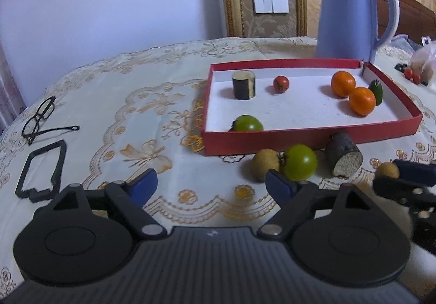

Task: Organize fruits
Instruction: 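Move the right tool to a small brown round fruit and close on it, then grasp another small brown round fruit with the left gripper while the right gripper lifts its fruit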

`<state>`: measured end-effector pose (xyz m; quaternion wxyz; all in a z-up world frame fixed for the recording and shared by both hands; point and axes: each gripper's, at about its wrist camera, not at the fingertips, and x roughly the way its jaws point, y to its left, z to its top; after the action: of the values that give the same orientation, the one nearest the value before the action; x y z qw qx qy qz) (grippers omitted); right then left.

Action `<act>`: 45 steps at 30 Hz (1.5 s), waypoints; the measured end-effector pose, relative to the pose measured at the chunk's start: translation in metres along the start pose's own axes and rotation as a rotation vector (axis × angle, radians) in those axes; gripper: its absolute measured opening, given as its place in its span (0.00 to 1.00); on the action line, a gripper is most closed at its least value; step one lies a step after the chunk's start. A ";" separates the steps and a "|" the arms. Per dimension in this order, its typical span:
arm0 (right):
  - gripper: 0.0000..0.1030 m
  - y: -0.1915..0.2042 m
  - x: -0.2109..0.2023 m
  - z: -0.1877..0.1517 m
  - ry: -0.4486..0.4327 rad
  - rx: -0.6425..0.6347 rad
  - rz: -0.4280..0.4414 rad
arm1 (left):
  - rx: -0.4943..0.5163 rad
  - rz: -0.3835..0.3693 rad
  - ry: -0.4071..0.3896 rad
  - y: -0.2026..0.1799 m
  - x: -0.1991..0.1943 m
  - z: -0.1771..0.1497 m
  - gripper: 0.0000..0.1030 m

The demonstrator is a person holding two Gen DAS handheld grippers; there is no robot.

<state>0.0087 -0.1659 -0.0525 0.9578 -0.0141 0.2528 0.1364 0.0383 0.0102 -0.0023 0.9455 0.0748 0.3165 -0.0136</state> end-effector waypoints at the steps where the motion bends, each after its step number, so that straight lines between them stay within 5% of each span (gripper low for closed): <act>1: 0.25 -0.002 -0.001 0.000 -0.003 0.006 -0.001 | 0.010 -0.003 0.008 -0.003 0.003 0.001 0.83; 13: 0.25 -0.011 -0.007 -0.003 -0.028 0.044 0.020 | 0.066 -0.009 0.019 -0.029 0.018 0.009 0.80; 16: 0.25 -0.011 -0.008 -0.003 -0.031 0.046 0.023 | 0.071 0.021 0.036 -0.028 0.026 0.010 0.73; 24: 0.25 -0.011 -0.012 -0.003 -0.044 0.046 0.028 | -0.013 -0.087 0.063 -0.013 0.031 0.012 0.54; 26: 0.25 -0.010 -0.012 -0.003 -0.043 0.045 0.027 | -0.024 -0.121 0.064 -0.012 0.031 0.012 0.37; 29: 0.25 -0.010 -0.011 -0.004 -0.041 0.045 0.024 | -0.038 -0.157 0.065 -0.012 0.030 0.013 0.24; 45: 0.25 -0.007 -0.020 0.001 -0.067 0.029 0.017 | -0.074 -0.153 -0.044 0.014 -0.015 0.026 0.24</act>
<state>-0.0059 -0.1779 -0.0425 0.9646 0.0063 0.2227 0.1414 0.0431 0.0198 0.0294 0.9506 0.0150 0.3007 -0.0759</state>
